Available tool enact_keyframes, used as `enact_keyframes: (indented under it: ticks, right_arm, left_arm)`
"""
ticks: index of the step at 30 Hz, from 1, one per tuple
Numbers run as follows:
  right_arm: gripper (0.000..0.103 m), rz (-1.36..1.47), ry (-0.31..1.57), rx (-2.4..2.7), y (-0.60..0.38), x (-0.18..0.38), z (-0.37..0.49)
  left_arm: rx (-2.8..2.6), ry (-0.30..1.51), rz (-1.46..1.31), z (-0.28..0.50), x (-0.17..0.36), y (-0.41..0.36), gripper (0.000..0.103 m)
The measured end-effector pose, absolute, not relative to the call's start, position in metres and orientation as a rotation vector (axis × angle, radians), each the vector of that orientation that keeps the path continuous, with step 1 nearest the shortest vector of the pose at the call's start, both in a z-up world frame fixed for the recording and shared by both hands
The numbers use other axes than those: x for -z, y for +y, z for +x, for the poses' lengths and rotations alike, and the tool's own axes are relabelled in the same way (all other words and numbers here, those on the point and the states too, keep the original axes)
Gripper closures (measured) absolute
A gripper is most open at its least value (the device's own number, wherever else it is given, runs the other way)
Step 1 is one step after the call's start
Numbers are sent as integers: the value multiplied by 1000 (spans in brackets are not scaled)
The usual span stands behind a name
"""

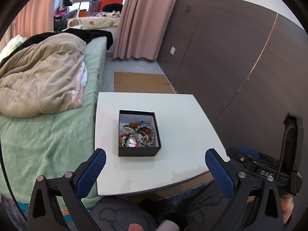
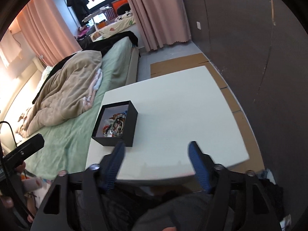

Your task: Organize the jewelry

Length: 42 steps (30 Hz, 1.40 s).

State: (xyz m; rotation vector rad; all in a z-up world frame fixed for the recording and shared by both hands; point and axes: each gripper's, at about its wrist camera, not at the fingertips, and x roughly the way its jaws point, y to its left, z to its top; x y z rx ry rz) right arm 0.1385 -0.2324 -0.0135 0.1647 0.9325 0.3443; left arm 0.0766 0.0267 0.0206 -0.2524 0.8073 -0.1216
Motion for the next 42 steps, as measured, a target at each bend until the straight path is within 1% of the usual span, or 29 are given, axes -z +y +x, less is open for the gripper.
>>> enact_keyframes:
  ticks: [1, 2, 3, 4, 13, 18, 42]
  right_arm:
    - [13, 164, 919, -339, -237, 10, 133]
    - [8, 161, 906, -331, -241, 7, 128]
    - [2, 160, 894, -319, -245, 5, 124]
    - [0, 158, 877, -300, -250, 2, 118]
    - [0, 172, 852, -271, -279, -12, 82]
    - [0, 164, 861, -282, -286, -17, 65]
    - [0, 142, 842, -336, -289, -29, 45]
  left_arm:
    - [115, 793, -258, 72, -22, 24, 1]
    - [112, 785, -261, 69, -23, 22, 1]
    - [111, 778, -264, 65, -24, 19, 1]
    - [112, 775, -265, 62, -25, 15, 0]
    - [105, 763, -198, 31, -33, -15, 1]
    - [103, 721, -124, 15, -50, -28, 0]
    - [91, 740, -117, 8, -53, -25, 0]
